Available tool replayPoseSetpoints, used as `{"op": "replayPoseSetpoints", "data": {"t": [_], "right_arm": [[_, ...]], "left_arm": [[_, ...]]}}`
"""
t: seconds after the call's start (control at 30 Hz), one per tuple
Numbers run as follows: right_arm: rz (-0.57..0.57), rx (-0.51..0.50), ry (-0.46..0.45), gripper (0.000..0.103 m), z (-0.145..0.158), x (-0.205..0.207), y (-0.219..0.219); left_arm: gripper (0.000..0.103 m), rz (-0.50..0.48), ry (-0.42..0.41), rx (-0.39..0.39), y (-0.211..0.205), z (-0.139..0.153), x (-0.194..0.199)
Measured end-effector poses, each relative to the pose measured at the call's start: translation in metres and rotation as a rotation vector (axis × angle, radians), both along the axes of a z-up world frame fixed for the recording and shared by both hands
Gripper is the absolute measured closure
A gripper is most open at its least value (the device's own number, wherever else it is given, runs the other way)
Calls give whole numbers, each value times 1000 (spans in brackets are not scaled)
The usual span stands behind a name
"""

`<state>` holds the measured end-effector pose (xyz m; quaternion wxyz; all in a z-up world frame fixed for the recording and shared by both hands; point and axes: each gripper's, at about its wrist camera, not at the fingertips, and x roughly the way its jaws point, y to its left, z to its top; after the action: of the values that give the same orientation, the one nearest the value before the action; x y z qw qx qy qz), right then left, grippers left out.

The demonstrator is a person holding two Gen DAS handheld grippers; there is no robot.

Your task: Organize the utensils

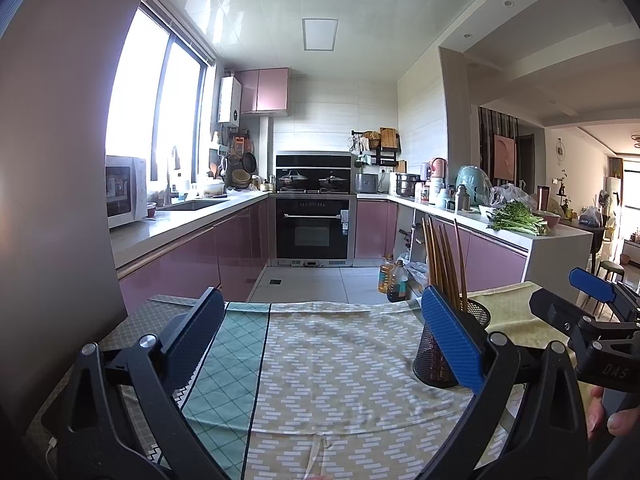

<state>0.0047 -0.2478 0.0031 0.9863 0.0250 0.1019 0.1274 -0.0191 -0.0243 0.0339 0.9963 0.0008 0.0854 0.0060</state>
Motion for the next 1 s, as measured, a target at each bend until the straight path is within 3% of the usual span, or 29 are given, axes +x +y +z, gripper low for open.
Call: {"op": "replayPoseSetpoints", "data": {"t": [1.0], "right_arm": [[-3,0,4,7,-2,1,-1]], "left_arm": [[6,-1,2,-3,0,-1,-1]]}}
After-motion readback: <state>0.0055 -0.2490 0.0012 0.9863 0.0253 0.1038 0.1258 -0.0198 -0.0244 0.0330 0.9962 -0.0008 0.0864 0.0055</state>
